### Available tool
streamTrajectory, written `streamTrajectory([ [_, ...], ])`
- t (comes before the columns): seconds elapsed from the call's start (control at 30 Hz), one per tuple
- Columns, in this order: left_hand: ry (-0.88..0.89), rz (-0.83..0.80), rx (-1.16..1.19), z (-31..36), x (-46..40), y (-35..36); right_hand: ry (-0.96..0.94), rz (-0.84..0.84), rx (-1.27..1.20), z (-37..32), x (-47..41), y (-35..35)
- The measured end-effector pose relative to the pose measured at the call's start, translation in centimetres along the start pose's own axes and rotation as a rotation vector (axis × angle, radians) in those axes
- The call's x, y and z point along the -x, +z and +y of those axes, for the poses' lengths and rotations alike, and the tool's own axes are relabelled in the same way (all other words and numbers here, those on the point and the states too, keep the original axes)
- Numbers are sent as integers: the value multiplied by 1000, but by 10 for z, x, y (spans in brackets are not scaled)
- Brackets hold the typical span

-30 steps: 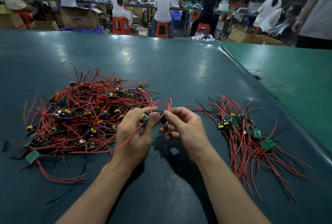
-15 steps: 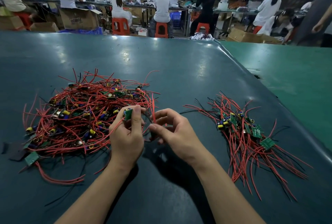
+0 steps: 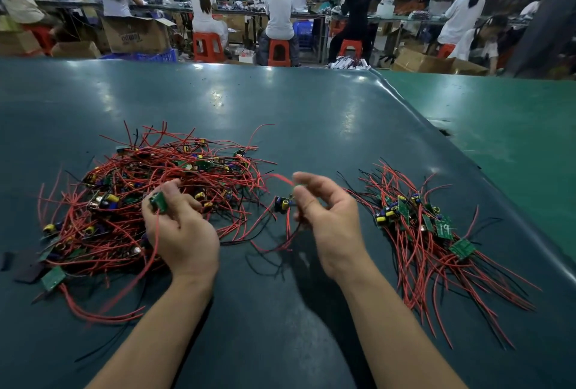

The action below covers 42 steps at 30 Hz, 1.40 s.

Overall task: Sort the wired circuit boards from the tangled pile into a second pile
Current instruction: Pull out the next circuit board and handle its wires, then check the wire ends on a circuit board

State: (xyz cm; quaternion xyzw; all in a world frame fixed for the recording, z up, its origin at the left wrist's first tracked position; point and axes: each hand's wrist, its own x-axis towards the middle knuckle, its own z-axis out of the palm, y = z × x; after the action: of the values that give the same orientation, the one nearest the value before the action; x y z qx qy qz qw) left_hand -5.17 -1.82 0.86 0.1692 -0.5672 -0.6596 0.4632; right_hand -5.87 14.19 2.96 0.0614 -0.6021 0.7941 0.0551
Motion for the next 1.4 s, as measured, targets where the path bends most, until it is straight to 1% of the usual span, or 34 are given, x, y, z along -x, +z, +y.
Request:
streamTrajectory([
  [0.03,-31,-5,25,0,-1,0,33,44,-122,-3,-2,-4],
  [0.07,-58,-43,30,-2,-1,1,75,70,-257,-7,-4,-7],
  [0.13,-114,-178,-19,-7,-1,3,176,75,-505,-13,-6,-12],
  [0.17,-140,-240,-77,-11,1,4,218,68,-579,-14,-7,-14],
  [0.23,-171,-321,-185,-16,4,6,261,53,-615,-14,-6,-13],
  [0.27,-178,-328,-197,-15,6,6,263,43,-590,-14,-6,-11],
  [0.33,-199,-275,-163,-12,5,4,246,30,-538,-12,-5,-8],
  [0.4,-229,-221,-116,-7,1,2,241,14,-581,-12,-4,-7],
  [0.43,-240,-239,-84,-4,3,2,249,-3,-624,-12,-3,-7],
  [0.47,-238,-295,-53,-1,7,3,259,-29,-663,-13,-3,-7],
  [0.53,-215,-482,-21,5,20,5,277,-100,-697,-12,-2,-6],
  [0.6,-209,-685,-31,8,32,6,282,-167,-676,-10,2,-3],
  [0.63,-197,-748,-44,9,35,6,279,-190,-643,-7,3,0],
  [0.67,-178,-776,-51,9,36,6,257,-192,-580,-5,5,4],
  [0.73,-182,-746,-29,9,33,6,137,-135,-367,1,7,10],
  [0.8,-274,-707,56,10,28,5,-2,-50,-158,5,8,14],
  [0.9,-462,-777,224,12,25,4,-137,82,50,8,8,13],
  [0.97,-453,-800,210,11,27,5,-186,113,141,10,8,12],
  [1.07,-386,-757,135,10,29,9,-195,74,178,13,8,13],
  [1.1,-406,-727,154,10,28,9,-201,43,176,13,8,13],
  [1.17,-514,-661,254,11,24,9,-235,-52,192,13,10,12],
  [1.27,-627,-672,350,13,21,9,-314,-189,275,11,11,10],
  [1.3,-645,-682,365,14,21,9,-309,-194,258,11,10,8],
  [1.4,-695,-698,404,15,20,7,-144,-112,47,7,4,1],
])
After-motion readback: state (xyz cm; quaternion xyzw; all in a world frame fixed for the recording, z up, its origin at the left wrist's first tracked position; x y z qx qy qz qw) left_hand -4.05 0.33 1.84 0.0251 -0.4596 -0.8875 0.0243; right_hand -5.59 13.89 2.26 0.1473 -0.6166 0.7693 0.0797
